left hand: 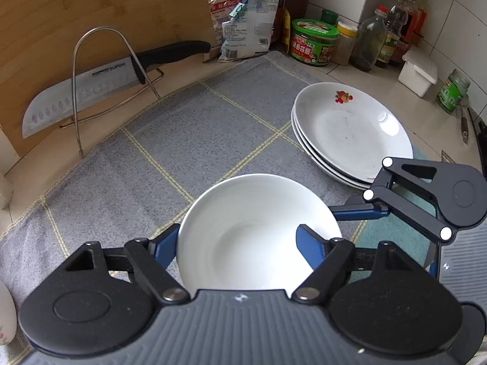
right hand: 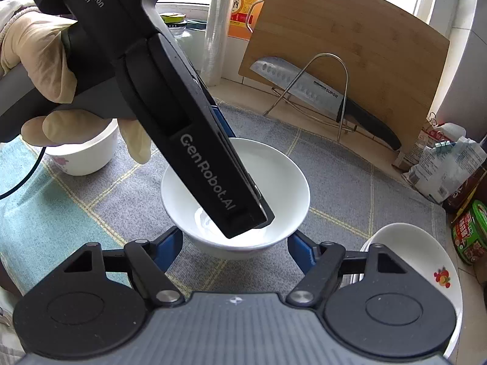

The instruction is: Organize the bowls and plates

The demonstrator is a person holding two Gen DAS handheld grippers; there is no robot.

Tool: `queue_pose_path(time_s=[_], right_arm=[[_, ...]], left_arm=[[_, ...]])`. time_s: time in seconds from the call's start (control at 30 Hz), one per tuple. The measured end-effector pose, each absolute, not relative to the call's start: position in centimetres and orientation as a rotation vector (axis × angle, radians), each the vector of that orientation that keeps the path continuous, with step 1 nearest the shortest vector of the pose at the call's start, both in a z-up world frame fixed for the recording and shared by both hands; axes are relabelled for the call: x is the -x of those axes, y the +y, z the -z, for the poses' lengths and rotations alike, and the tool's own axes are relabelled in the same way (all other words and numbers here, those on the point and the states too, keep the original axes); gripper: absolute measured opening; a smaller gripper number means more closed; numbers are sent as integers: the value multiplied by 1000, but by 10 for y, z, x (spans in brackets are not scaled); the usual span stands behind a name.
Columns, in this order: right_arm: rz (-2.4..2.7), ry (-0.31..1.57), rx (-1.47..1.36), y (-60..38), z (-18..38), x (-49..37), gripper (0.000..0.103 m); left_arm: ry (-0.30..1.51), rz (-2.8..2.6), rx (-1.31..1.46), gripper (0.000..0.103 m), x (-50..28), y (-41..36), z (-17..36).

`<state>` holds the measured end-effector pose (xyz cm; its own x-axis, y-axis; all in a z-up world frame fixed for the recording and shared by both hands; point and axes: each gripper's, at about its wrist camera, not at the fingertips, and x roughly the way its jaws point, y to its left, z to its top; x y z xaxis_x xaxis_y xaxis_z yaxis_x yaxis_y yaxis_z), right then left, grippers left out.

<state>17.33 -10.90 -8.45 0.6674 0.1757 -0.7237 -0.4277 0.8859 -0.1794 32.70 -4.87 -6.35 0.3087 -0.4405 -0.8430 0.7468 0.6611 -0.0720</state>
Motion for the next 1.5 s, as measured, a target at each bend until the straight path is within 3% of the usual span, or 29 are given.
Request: queue_pose_path(time_s=[0.83,0.87,0.93,1.5], right_arm=[[-382,798,289,-115,99,-189,80],[-379,798,283,-115,99,-189,82],[-369,785,282,-115,98,-187,102],[-386,739,267,-117,86,-168,103]], left_arm=[[1024,749,-334,83,-338,-49,83],[1023,758,-325,84,-338,-49,83],[1023,770,-312,90,-338,-48,83],[808,560,-136,100,-290,-3,43]])
